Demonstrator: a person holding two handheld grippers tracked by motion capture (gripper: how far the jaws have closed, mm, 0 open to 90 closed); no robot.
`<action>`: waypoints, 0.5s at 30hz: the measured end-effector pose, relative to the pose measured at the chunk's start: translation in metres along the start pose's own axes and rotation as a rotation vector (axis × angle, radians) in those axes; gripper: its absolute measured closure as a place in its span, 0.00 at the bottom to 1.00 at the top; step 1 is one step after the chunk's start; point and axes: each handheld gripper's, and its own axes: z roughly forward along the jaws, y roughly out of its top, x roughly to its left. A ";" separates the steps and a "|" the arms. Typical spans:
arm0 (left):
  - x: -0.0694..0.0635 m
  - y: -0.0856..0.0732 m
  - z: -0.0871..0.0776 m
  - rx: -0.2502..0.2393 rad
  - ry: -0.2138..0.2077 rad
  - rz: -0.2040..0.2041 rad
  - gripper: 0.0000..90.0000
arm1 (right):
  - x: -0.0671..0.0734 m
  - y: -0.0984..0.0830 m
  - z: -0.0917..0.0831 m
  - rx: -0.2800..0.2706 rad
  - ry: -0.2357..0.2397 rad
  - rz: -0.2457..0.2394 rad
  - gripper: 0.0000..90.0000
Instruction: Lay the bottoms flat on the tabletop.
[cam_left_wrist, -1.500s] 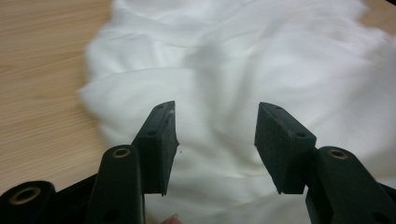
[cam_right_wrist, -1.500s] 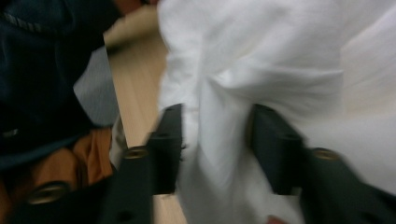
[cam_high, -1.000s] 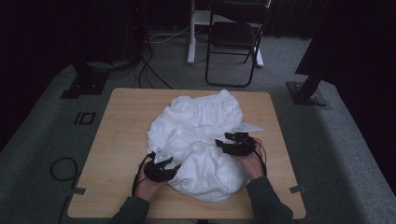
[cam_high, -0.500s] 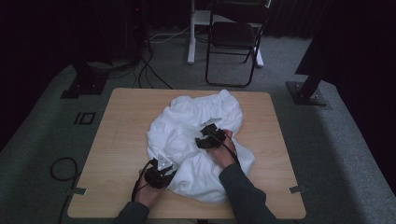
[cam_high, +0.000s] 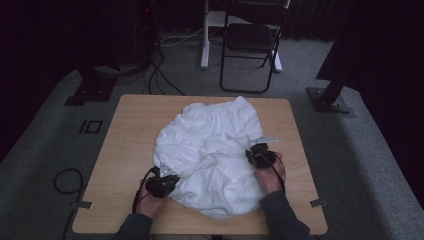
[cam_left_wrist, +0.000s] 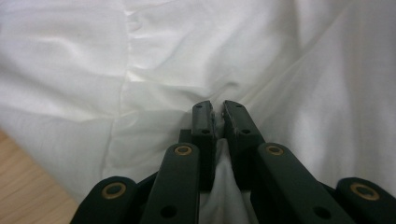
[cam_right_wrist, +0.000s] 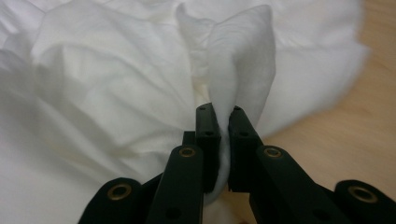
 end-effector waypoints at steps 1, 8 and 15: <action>0.003 -0.001 -0.001 0.000 0.007 -0.009 0.94 | -0.007 -0.007 -0.005 0.000 -0.009 0.014 0.95; 0.026 -0.007 -0.008 0.004 0.055 -0.069 0.95 | -0.052 -0.055 -0.033 0.022 -0.085 0.114 0.96; 0.041 -0.010 -0.015 0.006 0.114 -0.155 0.94 | -0.070 -0.086 -0.042 0.084 -0.129 0.169 0.92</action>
